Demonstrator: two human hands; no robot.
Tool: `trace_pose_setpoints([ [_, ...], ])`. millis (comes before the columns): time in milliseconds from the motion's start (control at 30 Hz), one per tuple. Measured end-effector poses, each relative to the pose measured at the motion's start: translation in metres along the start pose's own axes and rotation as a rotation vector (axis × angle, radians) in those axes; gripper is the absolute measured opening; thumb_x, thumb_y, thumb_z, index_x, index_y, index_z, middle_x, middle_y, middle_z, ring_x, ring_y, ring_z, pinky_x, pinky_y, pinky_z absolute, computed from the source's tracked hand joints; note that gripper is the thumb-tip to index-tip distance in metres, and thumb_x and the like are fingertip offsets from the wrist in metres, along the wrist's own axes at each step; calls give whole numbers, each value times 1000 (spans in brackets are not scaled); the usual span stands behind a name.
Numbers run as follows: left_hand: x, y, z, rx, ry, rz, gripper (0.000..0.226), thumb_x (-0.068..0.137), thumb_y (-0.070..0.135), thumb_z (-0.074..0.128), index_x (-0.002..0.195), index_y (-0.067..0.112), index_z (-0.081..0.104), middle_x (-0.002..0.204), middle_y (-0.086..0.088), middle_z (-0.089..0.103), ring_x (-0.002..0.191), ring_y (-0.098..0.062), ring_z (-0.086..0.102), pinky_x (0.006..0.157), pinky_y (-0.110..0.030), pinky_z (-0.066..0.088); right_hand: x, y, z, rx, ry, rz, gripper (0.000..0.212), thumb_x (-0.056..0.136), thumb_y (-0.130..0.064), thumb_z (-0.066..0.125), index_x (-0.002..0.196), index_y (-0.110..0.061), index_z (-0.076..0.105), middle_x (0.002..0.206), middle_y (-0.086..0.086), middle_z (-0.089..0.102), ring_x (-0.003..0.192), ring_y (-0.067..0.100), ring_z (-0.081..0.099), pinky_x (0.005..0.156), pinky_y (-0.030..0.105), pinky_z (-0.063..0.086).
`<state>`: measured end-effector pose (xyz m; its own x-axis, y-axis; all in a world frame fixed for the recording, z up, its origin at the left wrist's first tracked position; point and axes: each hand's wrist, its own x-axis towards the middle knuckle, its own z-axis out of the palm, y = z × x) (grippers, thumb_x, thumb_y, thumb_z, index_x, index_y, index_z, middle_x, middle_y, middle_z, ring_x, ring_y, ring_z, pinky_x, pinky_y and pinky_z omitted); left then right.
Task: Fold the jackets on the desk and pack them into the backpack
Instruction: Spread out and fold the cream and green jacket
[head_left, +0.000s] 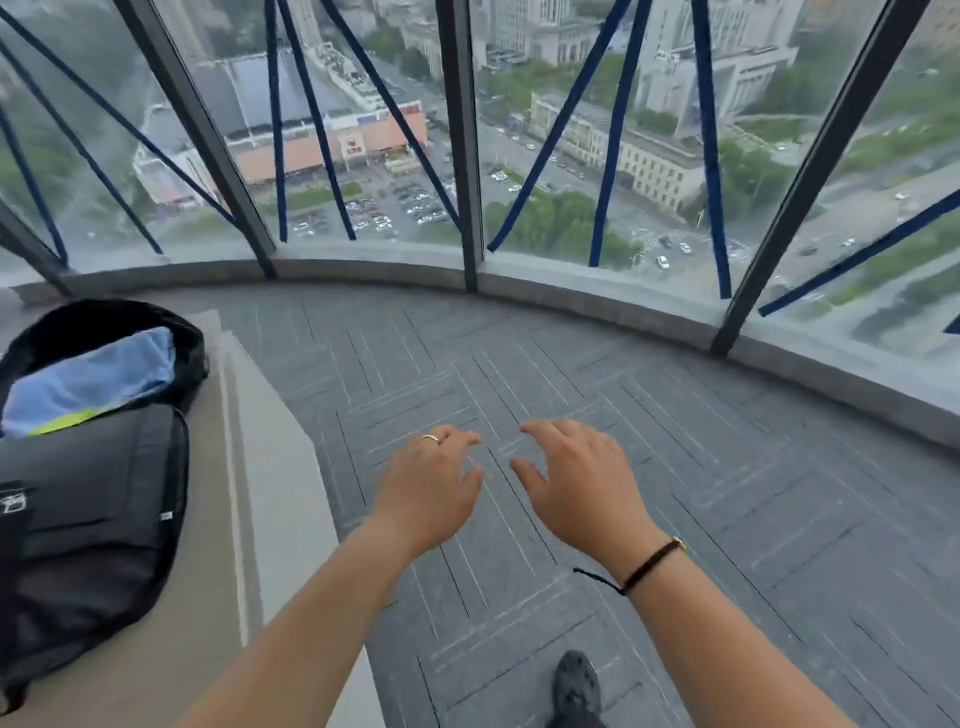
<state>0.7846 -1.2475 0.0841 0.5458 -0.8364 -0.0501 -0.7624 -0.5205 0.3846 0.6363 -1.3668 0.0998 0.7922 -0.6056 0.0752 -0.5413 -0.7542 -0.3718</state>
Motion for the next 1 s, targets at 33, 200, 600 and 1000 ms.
trace_pose_setpoints([
  [33,23,0,-6,6,15,-22,40,100,42,48,138,31,51,140,10,50,133,-17,45,104,-39,43,28,6,-4,-6,-4,-23,46,100,-50,48,138,-26,52,130,-4,61,119,20,56,102,36,37],
  [200,120,-8,-48,26,140,-146,39,98,44,50,135,32,52,138,13,52,129,-16,47,98,-40,47,160,12,-24,4,-7,-170,45,98,-49,51,135,-23,57,125,-2,65,113,22,60,97,37,42],
  [600,300,-152,-84,-47,264,-414,43,98,46,52,138,30,51,141,11,51,129,-18,47,101,-38,45,422,-55,42,-21,-110,-450,45,99,-51,48,136,-27,54,126,-4,63,115,20,58,99,37,41],
  [1000,487,-316,-185,-96,329,-558,41,99,44,50,138,31,51,141,10,52,127,-16,49,97,-39,48,692,-161,74,-10,-126,-534,44,98,-51,51,135,-27,56,128,-3,64,118,21,58,101,39,42],
])
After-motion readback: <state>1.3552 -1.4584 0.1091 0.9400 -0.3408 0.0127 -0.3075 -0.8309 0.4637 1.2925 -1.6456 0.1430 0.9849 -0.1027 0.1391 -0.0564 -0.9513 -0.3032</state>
